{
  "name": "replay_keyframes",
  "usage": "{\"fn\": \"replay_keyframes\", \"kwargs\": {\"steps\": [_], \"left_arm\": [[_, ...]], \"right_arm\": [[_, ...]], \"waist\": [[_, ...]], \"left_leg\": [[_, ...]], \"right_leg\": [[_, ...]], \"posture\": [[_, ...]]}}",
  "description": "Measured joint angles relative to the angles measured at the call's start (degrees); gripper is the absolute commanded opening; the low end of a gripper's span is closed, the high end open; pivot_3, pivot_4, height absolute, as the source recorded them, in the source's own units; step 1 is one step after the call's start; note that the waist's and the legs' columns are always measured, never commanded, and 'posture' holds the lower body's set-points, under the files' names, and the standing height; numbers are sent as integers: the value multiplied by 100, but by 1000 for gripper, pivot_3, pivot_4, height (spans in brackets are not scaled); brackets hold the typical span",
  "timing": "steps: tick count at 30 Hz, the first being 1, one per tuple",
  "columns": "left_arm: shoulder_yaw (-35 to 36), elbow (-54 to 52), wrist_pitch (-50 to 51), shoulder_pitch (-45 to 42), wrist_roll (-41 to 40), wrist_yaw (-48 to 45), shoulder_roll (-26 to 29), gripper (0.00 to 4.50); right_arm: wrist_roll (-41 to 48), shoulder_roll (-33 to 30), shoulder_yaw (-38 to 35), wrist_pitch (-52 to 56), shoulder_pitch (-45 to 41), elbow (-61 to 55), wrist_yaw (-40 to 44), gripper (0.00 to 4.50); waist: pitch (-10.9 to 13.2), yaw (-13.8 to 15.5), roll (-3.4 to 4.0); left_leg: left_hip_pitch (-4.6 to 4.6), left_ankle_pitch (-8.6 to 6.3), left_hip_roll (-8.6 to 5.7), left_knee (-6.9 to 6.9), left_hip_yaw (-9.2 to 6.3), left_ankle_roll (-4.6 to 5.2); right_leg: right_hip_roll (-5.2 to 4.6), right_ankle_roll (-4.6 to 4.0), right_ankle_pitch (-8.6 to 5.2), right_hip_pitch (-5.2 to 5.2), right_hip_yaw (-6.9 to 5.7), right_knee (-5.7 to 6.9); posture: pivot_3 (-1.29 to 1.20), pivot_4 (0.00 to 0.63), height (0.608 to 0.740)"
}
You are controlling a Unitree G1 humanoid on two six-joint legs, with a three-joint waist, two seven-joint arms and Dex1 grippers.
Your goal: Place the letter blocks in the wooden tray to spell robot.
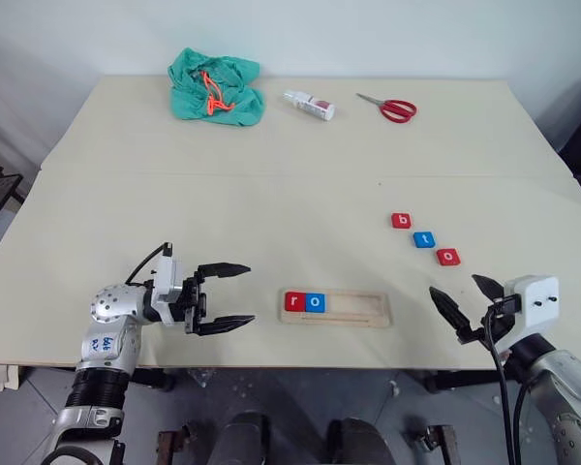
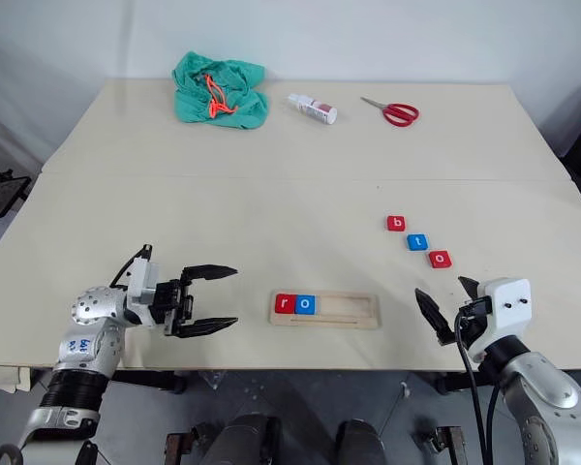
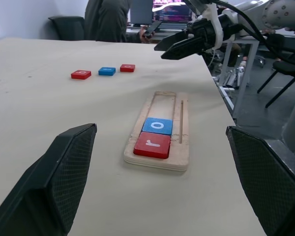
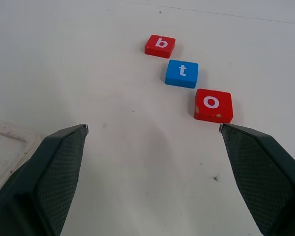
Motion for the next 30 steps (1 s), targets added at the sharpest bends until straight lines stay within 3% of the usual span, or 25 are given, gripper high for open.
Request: {"fn": "replay_keyframes", "kwargs": {"steps": [16, 23, 30], "left_arm": [[15, 74, 19, -96, -4, -119, 60, 4473], [108, 39, 112, -48, -118, -385, 227, 4473], [202, -73, 100, 74, -124, -337, 257, 4473]], "right_arm": [[-70, -37, 27, -4, -263, 250, 121, 4500], [-117, -38, 450, 854, -2121, 839, -508, 4500], [-431, -1, 1271, 1152, -3781, 1956, -576, 4500]], "waist": [[0, -1, 0], [0, -137, 6], [1, -161, 6]], "left_leg": [[1, 0, 0, 1, 0, 0], [10, 2, 2, -10, 0, -1], [7, 1, 2, -8, 0, 1]], "right_leg": [[0, 0, 0, 0, 1, 1], [1, -1, 0, -3, 4, 10], [0, -1, 0, -9, 5, 14]], "posture": [[0, 150, 740], [0, 150, 740], [0, 150, 740]]}}
